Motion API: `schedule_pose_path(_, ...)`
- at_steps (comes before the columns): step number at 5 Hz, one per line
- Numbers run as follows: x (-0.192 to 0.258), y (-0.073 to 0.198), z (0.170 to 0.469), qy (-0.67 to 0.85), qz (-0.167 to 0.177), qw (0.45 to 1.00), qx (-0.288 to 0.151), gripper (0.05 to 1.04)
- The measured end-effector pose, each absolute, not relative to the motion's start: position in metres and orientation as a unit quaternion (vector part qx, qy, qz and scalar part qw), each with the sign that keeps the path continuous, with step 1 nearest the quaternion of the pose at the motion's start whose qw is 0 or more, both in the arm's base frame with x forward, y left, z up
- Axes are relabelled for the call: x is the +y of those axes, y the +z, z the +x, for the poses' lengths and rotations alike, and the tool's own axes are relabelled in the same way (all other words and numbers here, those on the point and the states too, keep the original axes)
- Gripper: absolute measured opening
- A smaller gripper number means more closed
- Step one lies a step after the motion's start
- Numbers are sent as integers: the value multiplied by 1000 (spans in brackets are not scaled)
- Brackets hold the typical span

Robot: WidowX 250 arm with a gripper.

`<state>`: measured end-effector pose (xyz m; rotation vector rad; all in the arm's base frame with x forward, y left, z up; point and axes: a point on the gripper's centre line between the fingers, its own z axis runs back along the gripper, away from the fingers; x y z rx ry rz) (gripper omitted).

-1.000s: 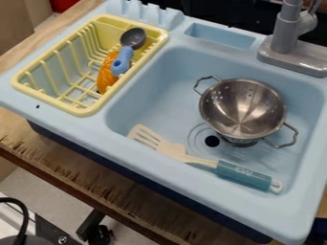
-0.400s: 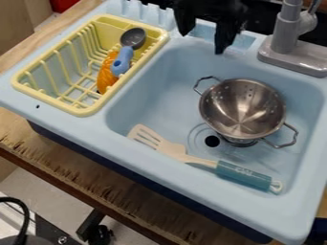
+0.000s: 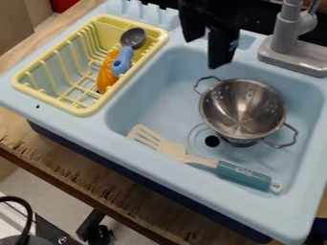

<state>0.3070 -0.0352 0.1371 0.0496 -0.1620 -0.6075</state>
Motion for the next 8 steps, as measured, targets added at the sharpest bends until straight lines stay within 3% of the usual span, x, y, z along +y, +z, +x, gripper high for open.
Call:
schedule_pose_path(1,-43,135,282,-338,19,938,-73,999)
schedule_pose_path(5,-50,105,242,-422,15,906,-34,999)
schedule_pose_path(8,-74,69,219,-476,4,878,-52,1000)
